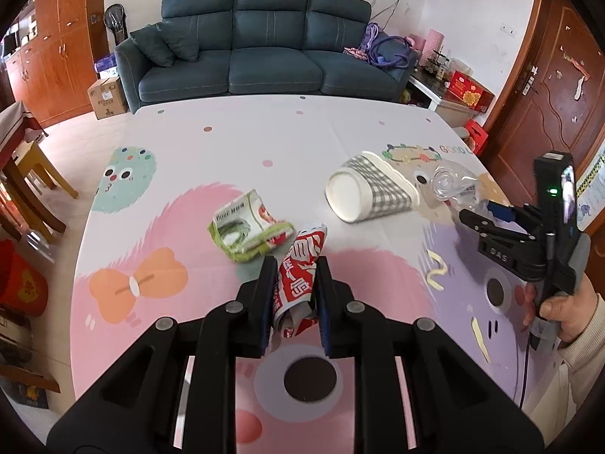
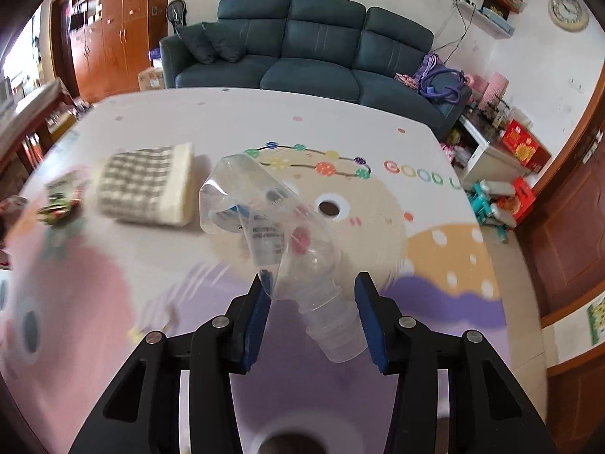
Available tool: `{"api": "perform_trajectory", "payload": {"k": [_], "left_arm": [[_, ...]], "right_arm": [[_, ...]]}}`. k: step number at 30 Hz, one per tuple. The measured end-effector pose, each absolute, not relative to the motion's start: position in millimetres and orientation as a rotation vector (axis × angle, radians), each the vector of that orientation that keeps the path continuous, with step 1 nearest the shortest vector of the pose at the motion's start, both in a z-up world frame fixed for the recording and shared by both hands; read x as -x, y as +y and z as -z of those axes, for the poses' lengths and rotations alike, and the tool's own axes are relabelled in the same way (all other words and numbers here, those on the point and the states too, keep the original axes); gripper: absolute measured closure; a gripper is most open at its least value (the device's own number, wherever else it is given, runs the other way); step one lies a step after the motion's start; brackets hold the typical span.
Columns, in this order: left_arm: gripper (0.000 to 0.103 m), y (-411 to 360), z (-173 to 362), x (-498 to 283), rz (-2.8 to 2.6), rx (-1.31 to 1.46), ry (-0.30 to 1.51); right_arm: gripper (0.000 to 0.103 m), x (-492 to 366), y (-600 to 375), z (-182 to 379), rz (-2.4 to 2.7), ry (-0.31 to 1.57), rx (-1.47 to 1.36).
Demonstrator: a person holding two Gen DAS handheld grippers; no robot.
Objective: Collect trash
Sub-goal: 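Carry can and bottle down over the bin and open both tools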
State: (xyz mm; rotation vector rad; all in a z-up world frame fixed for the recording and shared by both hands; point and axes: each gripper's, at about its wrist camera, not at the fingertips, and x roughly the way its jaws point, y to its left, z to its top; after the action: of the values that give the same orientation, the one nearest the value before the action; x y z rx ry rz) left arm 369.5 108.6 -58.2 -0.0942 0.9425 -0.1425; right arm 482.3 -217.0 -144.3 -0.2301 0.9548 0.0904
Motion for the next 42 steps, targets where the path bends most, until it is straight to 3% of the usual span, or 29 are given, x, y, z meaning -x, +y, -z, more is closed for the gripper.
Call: {"api": "perform_trajectory", "payload": {"k": [23,32,42], "left_arm": [[0.086,54.0,41.8,-154.9,0.473,0.091,1.073],[0.086,19.4,61.6,-60.3,0.629,-0.010,1.122],[0.086,-17.1,117.4,-7.1,0.723,-0.132,1.175]], "right_arm": [[0.060,-122.9,-218.8,63.6,-0.322,1.078,-0.097],[0.060,-15.6,-227.0,102.8,-0.295,1.226,-0.244],[0.060,18.3,-241.5,190.0,-0.160,1.390,-0.439]]}}
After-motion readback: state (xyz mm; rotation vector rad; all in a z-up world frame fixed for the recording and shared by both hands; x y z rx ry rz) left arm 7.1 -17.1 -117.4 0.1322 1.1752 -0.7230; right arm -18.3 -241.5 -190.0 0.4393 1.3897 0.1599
